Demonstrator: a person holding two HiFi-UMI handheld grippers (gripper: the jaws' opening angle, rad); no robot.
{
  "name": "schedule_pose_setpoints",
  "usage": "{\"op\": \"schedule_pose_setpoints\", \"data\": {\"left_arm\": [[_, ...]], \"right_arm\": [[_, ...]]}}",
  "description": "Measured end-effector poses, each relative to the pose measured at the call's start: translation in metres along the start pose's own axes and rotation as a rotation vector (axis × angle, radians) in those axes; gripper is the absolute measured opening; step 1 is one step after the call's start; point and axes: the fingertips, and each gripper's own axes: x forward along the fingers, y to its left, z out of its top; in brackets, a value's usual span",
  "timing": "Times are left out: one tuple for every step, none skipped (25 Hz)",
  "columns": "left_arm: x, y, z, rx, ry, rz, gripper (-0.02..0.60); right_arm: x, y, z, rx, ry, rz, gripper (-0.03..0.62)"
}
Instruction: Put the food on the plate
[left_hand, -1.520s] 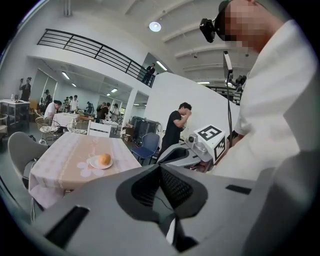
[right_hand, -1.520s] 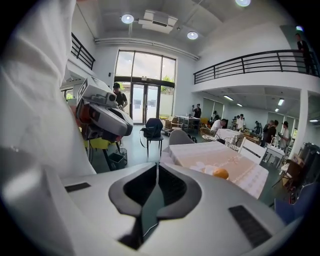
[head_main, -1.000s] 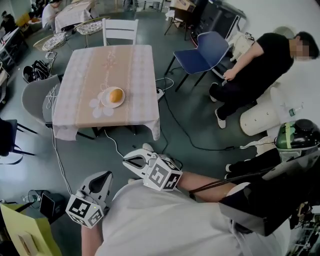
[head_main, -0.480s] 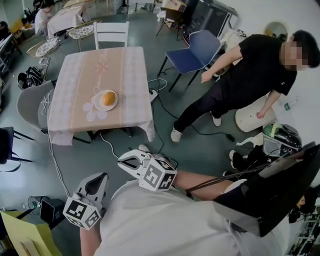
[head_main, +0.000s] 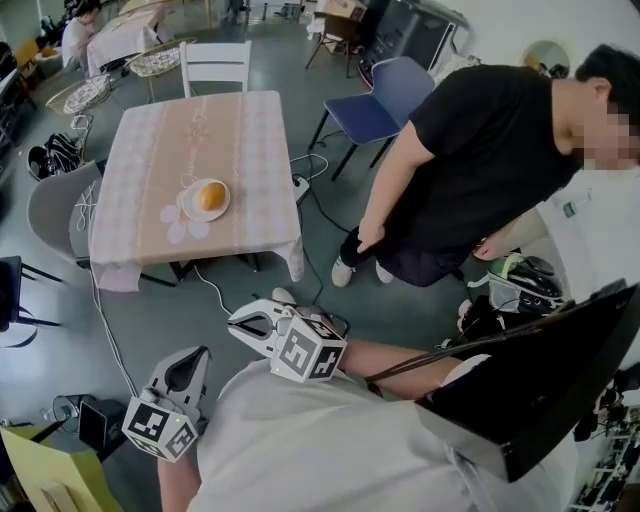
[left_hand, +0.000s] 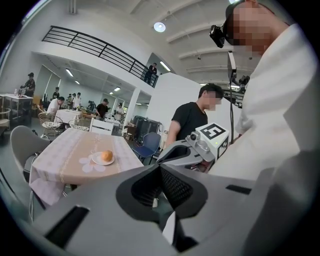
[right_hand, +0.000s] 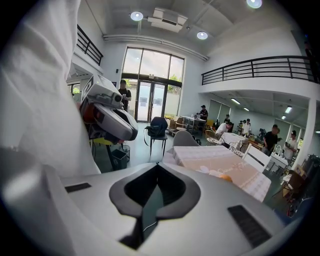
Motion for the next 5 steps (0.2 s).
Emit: {"op": "schedule_pose_setpoints", "data": {"left_arm": [[-0.001,0.003,0.001,-0.005,0.0,0.004,0.011],[-0.003,0.007,0.002,-0.009,0.0,0.006,0.009],[-0.004,0.011,0.003,-0.01,-0.001,0.007,0.009],[-0.005,0.014,0.004,-0.011,-0.002,0.007,0.009],[-0.007,0.017,0.006,-0.012,-0.002,0.006,0.009]], "right_arm": [[0.003,-0.001,0.002,-0.001,0.001,0.002,0.014],[0.006,-0.003,0.004,-0.002,0.001,0.003,0.014],[0.009,-0.004,0.006,-0.003,0.003,0.003,0.014],[0.012,-0.006,0.008,-0.004,0.004,0.004,0.014],[0.016,-0.008,0.01,-0.005,0.006,0.004,0.014]]}}
